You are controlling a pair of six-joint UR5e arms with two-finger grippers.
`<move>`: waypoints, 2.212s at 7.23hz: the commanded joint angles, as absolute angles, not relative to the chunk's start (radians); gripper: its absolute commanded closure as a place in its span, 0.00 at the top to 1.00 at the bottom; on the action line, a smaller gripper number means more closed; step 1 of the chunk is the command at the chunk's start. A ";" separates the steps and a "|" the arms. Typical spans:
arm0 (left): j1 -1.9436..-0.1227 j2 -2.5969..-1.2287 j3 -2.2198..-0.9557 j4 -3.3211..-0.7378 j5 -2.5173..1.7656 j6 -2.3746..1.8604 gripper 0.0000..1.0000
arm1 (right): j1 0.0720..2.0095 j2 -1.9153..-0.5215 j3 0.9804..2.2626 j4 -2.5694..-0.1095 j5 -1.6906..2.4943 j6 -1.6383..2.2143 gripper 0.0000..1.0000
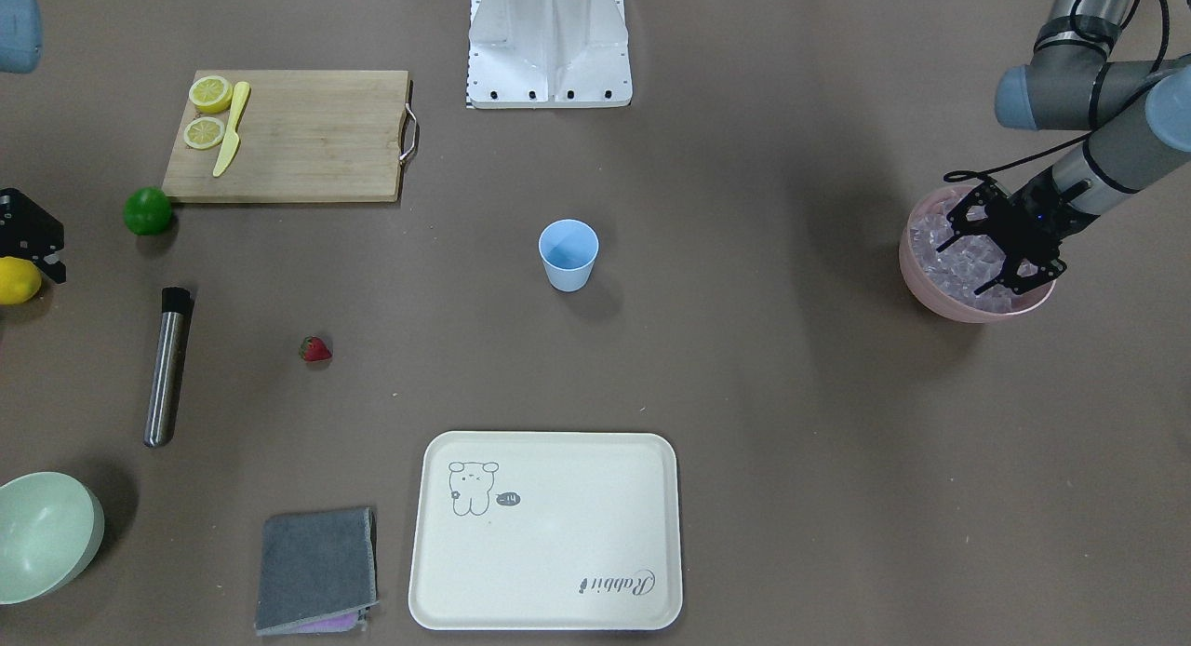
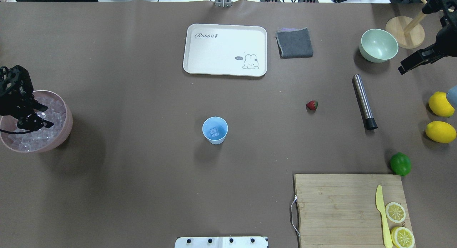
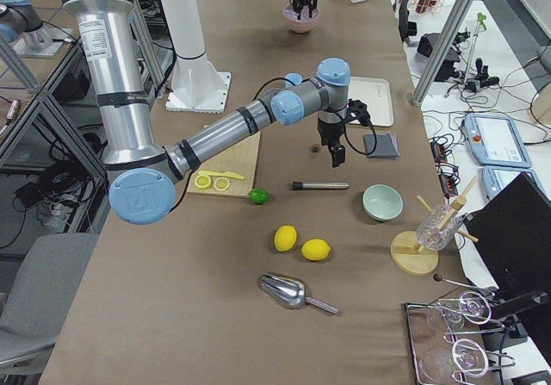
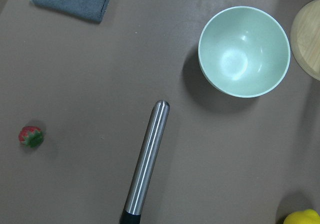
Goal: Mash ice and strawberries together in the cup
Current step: 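Lower the left gripper into the ice cubes in the pink bowl, then close the left gripper on an ice cube and lift it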
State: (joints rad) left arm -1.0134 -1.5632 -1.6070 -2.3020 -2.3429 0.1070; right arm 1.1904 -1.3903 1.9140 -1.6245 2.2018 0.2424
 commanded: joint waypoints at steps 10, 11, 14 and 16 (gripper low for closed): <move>-1.068 -1.554 -1.595 -2.296 -2.363 0.098 0.97 | 1.180 -1.396 1.921 -1.623 2.206 0.267 1.00; -1.065 -1.554 -1.595 -2.296 -2.355 0.095 0.97 | 1.177 -1.390 1.921 -1.623 2.206 0.273 1.00; -1.052 -1.562 -1.595 -2.295 -2.355 0.091 0.97 | 1.172 -1.387 1.921 -1.624 2.206 0.275 1.00; -1.004 -1.566 -1.598 -2.296 -2.282 0.091 0.97 | 1.169 -1.388 1.921 -1.624 2.206 0.276 1.00</move>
State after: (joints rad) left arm -1.0381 -1.5625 -1.5968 -2.2954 -2.3296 0.0908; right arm 1.1709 -1.3870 1.9205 -1.6245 2.2057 0.2756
